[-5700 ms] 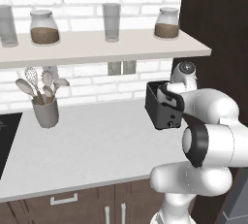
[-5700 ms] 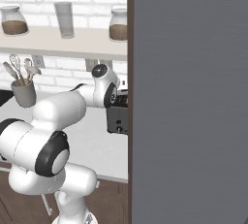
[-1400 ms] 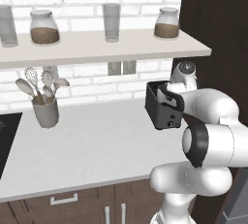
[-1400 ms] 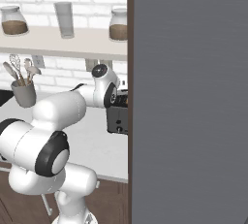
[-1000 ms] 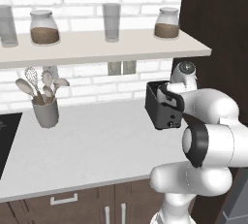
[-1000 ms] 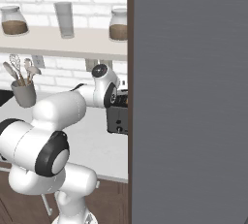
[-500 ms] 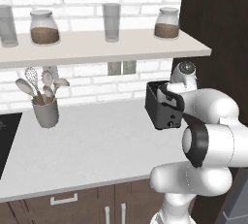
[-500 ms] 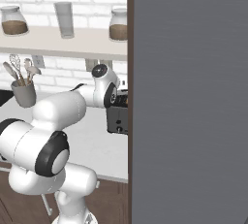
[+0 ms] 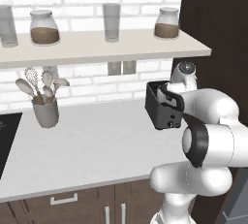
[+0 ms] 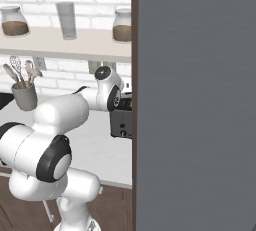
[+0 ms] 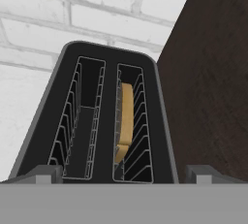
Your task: Start the toaster. Once the lever pops up, take the bread to the plate on the dining counter.
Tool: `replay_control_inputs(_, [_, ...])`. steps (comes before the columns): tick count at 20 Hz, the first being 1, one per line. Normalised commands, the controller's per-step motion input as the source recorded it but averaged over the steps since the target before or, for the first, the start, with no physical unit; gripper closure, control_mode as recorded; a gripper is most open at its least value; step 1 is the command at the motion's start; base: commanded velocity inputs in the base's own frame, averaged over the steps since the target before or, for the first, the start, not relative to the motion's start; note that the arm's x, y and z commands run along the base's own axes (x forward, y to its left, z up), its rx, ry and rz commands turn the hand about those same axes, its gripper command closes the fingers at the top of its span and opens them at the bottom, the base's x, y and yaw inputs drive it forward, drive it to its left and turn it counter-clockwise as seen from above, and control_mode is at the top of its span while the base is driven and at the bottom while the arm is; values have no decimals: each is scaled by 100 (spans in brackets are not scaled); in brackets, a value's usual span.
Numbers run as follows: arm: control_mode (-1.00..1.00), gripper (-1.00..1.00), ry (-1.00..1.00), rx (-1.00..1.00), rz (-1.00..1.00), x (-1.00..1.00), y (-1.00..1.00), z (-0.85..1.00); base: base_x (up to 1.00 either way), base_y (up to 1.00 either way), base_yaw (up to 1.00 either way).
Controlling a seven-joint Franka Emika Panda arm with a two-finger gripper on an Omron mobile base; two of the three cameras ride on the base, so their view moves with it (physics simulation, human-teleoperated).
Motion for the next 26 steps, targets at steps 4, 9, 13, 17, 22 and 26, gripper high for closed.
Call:
replay_control_inputs(4, [-100, -100, 0, 0, 0, 0, 0, 0, 0, 0, 0])
replay_control_inputs(9, [-100, -100, 0, 0, 0, 0, 0, 0, 0, 0, 0])
replay_control_inputs(13, [-100, -100, 0, 0, 0, 0, 0, 0, 0, 0, 0])
replay_control_inputs(17, [-100, -100, 0, 0, 0, 0, 0, 0, 0, 0, 0])
replay_control_inputs(22, [-100, -100, 0, 0, 0, 0, 0, 0, 0, 0, 0])
replay_control_inputs(26, [-100, -100, 0, 0, 0, 0, 0, 0, 0, 0, 0])
